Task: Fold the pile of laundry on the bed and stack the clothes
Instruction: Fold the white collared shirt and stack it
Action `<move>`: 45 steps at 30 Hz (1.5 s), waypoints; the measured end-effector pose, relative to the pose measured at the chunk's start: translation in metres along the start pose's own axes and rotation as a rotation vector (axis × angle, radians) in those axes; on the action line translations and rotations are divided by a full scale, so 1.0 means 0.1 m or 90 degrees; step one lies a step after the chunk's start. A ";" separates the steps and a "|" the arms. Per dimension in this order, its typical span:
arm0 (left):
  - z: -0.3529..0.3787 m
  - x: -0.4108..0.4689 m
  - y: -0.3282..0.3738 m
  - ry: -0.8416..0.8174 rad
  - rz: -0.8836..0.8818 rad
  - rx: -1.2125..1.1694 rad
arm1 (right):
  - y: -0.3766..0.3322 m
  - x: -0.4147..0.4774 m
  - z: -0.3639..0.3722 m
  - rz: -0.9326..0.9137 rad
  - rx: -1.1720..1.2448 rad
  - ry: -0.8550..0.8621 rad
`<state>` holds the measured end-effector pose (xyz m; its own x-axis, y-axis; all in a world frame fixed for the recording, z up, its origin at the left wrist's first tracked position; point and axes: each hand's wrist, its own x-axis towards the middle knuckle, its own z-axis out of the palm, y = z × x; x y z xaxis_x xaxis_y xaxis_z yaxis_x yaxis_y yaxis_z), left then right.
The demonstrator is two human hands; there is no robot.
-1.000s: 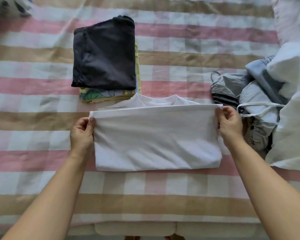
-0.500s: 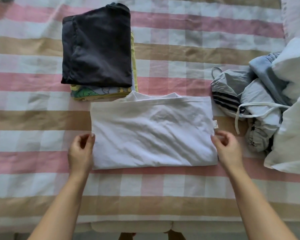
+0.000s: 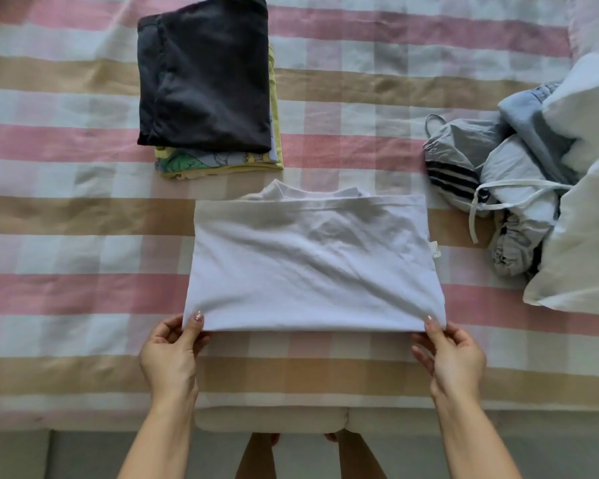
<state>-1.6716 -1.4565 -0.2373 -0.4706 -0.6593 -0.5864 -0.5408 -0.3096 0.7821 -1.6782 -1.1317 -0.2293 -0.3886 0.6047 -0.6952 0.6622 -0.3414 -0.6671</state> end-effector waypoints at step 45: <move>2.56 -1.34 -0.49 -0.296 0.430 0.603 | 0.42 -0.33 -0.38 -0.056 -0.084 -0.049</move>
<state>-1.7607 -1.1772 -0.2511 -0.9459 -0.1308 -0.2970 -0.2932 0.7368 0.6093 -1.6128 -1.1385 -0.2243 -0.4927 0.5695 -0.6579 0.7000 -0.1897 -0.6885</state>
